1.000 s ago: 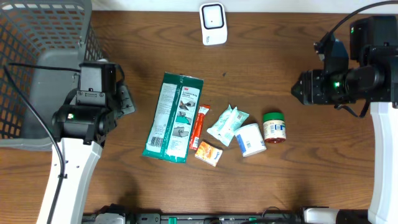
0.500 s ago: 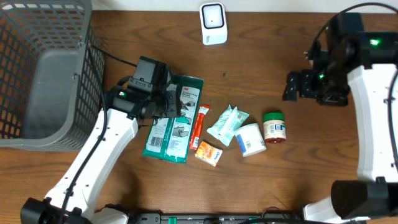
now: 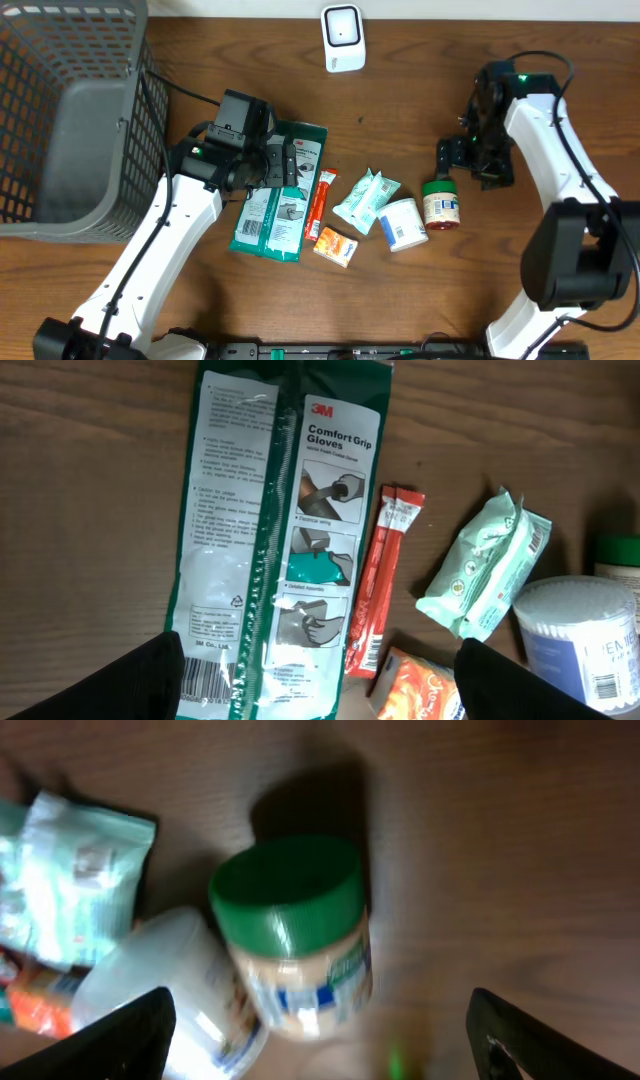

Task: Scan the item barcode
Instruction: 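Reach the right gripper to the green-lidded jar and grasp it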

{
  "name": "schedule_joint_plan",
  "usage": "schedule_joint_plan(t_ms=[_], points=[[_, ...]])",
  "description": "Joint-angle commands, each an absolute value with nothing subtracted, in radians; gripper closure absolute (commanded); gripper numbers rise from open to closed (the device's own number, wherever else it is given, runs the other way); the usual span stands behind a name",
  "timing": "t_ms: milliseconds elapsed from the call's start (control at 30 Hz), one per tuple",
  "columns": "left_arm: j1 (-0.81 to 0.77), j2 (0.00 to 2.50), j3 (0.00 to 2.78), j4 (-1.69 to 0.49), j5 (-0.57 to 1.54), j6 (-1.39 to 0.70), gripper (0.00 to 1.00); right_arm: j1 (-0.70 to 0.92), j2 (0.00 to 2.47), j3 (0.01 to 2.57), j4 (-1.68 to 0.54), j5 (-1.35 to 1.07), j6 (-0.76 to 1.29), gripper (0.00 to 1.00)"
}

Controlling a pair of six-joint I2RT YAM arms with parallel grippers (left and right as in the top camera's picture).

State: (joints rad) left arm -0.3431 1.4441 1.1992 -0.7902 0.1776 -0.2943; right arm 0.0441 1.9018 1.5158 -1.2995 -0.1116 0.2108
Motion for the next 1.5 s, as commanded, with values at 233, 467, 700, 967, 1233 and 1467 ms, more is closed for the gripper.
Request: schedule_joint_plan(t_ms=[233,467,700,967,1233,1467], points=[[-0.343,1.442,1.208,-0.791,0.165,-0.290,0.16,0.105,1.995,1.463,-1.199,-0.094,0.231,0.11],[-0.343,1.442,1.208,-0.791,0.165,-0.290,0.16,0.114,2.055,1.461,-1.200,-0.094,0.231,0.13],[-0.343,1.442,1.208,-0.791,0.165,-0.290,0.16,0.120,2.071,1.456,-1.204,-0.094,0.231,0.23],[-0.343,1.442,1.208,-0.791,0.165,-0.290,0.16,0.124,2.071,1.451,-1.230,-0.072,0.231,0.21],[-0.343,1.442,1.208,-0.795,0.165,-0.290,0.16,0.131,2.071,1.412,-1.141,-0.050,0.231,0.28],[-0.343,1.442,1.208,-0.795,0.165,-0.290,0.16,0.130,2.070,1.504,-1.208,-0.049,0.231,0.46]])
